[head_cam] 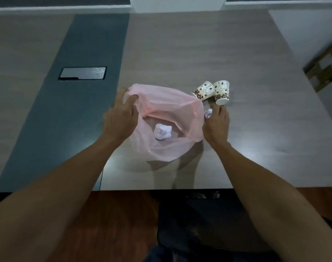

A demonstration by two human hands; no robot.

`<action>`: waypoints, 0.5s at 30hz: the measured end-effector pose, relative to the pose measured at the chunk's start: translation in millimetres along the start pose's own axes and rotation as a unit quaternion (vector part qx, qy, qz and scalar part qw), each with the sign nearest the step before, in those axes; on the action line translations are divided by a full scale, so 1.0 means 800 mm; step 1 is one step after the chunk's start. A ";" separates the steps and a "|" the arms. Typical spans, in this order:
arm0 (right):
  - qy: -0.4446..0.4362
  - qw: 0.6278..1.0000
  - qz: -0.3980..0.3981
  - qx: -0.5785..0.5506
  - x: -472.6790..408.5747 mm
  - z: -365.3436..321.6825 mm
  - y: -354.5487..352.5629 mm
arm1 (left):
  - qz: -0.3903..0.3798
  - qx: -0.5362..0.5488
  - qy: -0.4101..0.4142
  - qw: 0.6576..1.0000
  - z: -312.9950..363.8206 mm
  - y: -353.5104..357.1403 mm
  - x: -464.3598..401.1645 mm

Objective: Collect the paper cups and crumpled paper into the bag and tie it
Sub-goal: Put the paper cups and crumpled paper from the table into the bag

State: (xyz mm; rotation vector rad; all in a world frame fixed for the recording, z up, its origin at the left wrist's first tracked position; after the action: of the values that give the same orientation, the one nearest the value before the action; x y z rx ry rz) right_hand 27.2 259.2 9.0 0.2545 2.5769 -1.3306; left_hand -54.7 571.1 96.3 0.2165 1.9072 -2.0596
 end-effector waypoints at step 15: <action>0.161 0.955 0.071 -0.239 -0.021 0.015 -0.011 | -0.094 -0.099 0.160 0.978 0.041 0.012 -0.092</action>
State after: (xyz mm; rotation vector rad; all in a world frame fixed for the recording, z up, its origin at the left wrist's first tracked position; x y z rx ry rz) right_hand 42.4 243.7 14.0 0.5915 2.9772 -0.6249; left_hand 20.7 548.0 114.7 0.3501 2.3949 -2.0312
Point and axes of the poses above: each hand's wrist, its own x-axis away from the middle knuckle, its own y-axis out of the palm, z = x × y, the point moved 4 cm from there along -x, towards the middle knuckle, and after that the axes turned 8 degrees about -x, right-handed, at the moved point
